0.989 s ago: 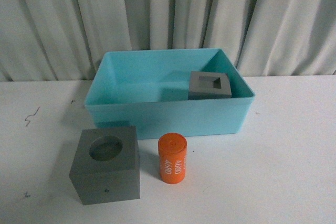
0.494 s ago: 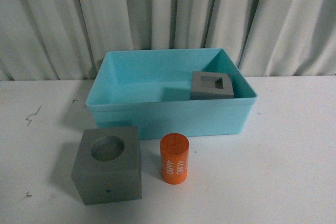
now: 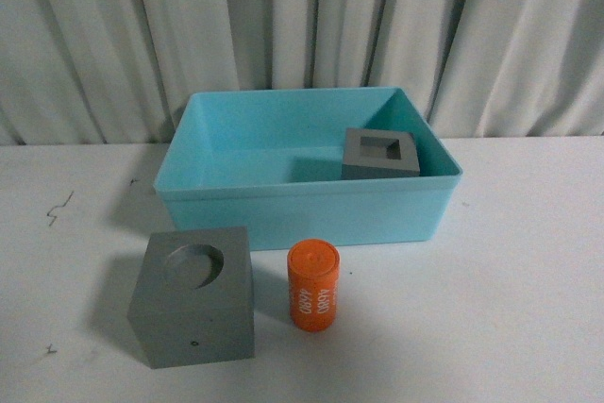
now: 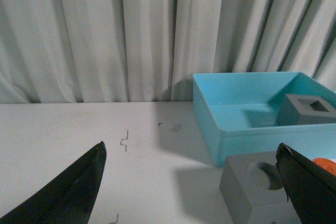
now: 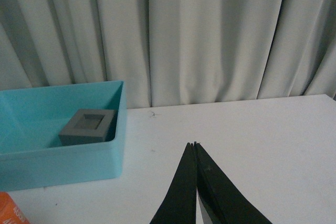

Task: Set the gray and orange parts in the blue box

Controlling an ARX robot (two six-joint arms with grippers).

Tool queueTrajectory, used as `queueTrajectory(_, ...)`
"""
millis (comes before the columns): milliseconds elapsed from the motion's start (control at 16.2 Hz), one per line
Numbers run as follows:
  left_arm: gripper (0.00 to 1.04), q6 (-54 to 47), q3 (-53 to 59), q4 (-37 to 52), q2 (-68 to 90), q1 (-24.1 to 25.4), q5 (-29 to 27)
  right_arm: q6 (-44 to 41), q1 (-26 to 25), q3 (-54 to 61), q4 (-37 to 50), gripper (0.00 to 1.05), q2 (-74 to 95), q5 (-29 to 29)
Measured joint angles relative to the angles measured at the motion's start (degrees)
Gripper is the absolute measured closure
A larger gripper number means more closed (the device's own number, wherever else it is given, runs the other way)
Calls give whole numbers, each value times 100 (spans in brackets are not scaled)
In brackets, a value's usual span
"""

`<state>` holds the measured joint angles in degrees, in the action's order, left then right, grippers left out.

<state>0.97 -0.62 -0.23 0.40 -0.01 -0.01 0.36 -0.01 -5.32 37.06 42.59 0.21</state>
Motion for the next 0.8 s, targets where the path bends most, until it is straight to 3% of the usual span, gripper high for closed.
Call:
queueTrajectory(309,7,-2,2,0,0,0,0,0,0,264,-531,103,-804,0)
queueTrajectory(371,7,-2,2,2,0,0,0,0,0,411,-205,103,-800,-2)
queueTrajectory(803,7,0,2,2,0,0,0,0,0,466,-1270,103,-1808,-2)
